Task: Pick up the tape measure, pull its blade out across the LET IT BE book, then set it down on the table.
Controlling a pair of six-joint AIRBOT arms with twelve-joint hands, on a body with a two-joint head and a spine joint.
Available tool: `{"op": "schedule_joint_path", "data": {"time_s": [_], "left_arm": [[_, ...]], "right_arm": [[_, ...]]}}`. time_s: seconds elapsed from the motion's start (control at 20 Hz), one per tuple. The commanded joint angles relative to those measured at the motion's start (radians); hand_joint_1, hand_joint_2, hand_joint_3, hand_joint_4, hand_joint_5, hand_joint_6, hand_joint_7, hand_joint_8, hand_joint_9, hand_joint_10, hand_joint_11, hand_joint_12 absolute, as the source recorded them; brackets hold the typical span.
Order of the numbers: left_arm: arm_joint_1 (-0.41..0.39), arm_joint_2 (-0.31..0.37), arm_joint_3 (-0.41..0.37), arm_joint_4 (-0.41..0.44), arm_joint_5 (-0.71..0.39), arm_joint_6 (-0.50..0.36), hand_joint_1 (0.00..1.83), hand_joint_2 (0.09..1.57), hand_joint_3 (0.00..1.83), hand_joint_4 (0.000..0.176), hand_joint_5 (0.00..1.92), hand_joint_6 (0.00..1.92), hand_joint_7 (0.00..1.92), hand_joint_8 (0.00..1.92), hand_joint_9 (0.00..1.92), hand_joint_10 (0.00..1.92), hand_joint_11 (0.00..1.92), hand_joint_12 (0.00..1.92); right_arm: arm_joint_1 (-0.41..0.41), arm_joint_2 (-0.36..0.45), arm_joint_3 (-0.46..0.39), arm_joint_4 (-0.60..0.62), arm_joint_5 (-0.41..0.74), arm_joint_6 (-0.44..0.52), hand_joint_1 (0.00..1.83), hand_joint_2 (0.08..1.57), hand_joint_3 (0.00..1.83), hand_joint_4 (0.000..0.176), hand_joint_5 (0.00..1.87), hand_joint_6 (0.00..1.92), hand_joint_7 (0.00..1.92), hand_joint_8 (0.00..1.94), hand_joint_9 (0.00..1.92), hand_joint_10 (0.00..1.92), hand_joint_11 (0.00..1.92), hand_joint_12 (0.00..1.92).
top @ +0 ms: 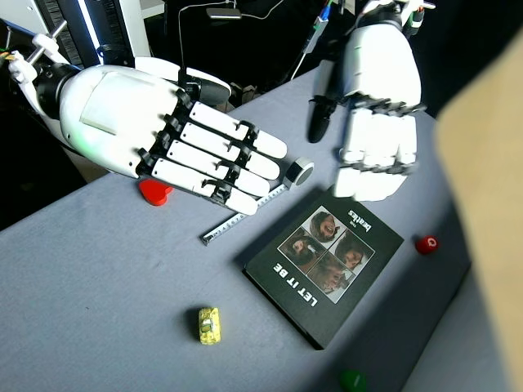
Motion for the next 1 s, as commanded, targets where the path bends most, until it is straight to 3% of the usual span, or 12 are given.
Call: {"op": "schedule_joint_path", "data": {"time_s": [0.0,0.15,0.25,0.3,0.4,0.45,0.55,0.85,0.95], "left_arm": [[-0.007,0.012,-0.008,-0.197,-0.111,0.183,1.11,1.07,0.00,0.000,0.28,0.00,0.26,0.00,0.26,0.01,0.01,0.79],[0.000,0.029,-0.029,-0.328,-0.154,0.242,1.10,1.07,0.00,0.000,0.37,0.02,0.36,0.01,0.34,0.01,0.06,0.83],[-0.005,0.054,-0.056,-0.548,-0.207,0.420,1.12,1.08,0.00,0.000,0.46,0.01,0.43,0.01,0.39,0.01,0.09,0.83],[-0.002,0.066,-0.075,-0.573,-0.220,0.433,1.15,1.08,0.00,0.000,0.49,0.01,0.46,0.01,0.40,0.01,0.09,0.83],[0.012,0.078,-0.102,-0.551,-0.243,0.373,1.19,1.08,0.00,0.000,0.58,0.02,0.52,0.01,0.43,0.01,0.12,0.83],[0.016,0.082,-0.117,-0.474,-0.251,0.252,1.21,1.07,0.00,0.000,0.59,0.01,0.53,0.00,0.45,0.00,0.14,0.82],[0.010,0.083,-0.146,-0.425,-0.289,0.141,1.26,1.06,0.00,0.000,0.60,0.01,0.55,0.00,0.46,0.01,0.15,0.82],[0.072,0.103,-0.204,-0.560,-0.347,0.130,1.27,1.05,0.00,0.000,0.66,0.01,0.58,0.01,0.51,0.01,0.21,0.80],[0.111,0.103,-0.210,-0.506,-0.343,0.130,1.27,1.06,0.00,0.000,0.69,0.00,0.62,0.01,0.54,0.01,0.21,0.79]], "right_arm": [[0.006,0.005,0.000,-0.067,0.098,0.009,0.08,1.13,0.00,0.000,0.07,0.01,0.09,0.00,0.06,0.00,0.00,0.40],[0.006,0.005,0.000,-0.067,0.098,0.009,0.08,1.13,0.00,0.000,0.08,0.00,0.10,0.00,0.07,0.00,0.00,0.42],[0.007,0.005,0.000,-0.068,0.100,0.009,0.08,1.13,0.00,0.000,0.09,0.01,0.11,0.00,0.09,0.01,0.00,0.49],[0.007,0.005,0.000,-0.069,0.101,0.009,0.09,1.13,0.00,0.000,0.10,0.01,0.11,0.00,0.09,0.00,0.00,0.49],[0.007,0.005,0.000,-0.069,0.102,0.009,0.09,1.13,0.00,0.000,0.08,0.00,0.10,0.00,0.09,0.00,0.00,0.47],[0.006,0.005,0.000,-0.071,0.104,0.009,0.09,1.13,0.00,0.000,0.08,0.00,0.10,0.00,0.09,0.00,0.00,0.46],[0.006,0.005,0.000,-0.071,0.106,0.009,0.09,1.13,0.00,0.000,0.07,0.00,0.10,0.00,0.08,0.00,0.00,0.44],[0.006,0.005,0.000,-0.072,0.114,0.009,0.09,1.13,0.00,0.000,0.07,0.00,0.10,0.00,0.09,0.00,0.00,0.46],[0.006,0.004,0.000,-0.072,0.116,0.009,0.09,1.13,0.00,0.000,0.07,0.00,0.10,0.00,0.09,0.00,0.00,0.46]]}}
